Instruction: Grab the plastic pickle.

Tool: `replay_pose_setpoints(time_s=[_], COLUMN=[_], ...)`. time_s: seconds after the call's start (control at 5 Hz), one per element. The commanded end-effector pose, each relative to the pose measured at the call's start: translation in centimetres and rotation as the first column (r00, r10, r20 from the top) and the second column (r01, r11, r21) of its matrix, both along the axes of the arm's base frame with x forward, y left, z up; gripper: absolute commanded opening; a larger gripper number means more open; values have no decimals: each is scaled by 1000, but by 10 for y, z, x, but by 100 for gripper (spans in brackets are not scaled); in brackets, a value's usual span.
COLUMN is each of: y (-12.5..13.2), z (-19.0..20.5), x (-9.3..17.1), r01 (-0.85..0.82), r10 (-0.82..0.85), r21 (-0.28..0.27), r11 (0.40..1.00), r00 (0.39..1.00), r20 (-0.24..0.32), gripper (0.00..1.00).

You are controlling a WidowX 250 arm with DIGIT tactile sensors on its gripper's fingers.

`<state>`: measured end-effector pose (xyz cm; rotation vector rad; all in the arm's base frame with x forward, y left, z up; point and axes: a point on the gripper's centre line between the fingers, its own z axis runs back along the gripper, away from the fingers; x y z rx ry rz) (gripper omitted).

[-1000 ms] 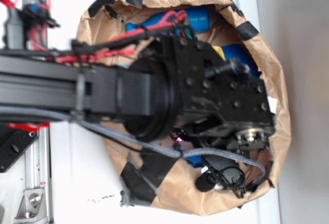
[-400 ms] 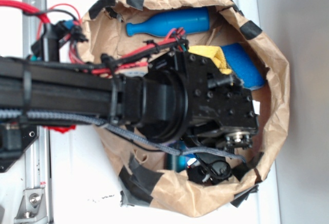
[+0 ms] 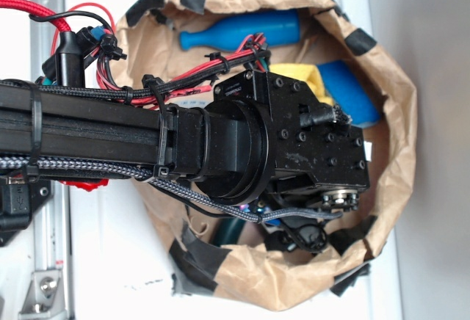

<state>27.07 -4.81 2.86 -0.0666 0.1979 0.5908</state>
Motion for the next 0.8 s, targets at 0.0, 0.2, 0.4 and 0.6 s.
replay_pose_setpoints(time_s=[0.0,0.2,0.4,0.6], y=[18,30,28,16], z=[70,98,98,80], x=[16,6,-5,-22], r01=[174,71,-38,-153], r10=[-198,-113,13,148], r21=[142,173,109,20], r11=[974,982,993,988], r00=[963,963,975,975], r20=[181,246,221,163], gripper=[0,29,100,100])
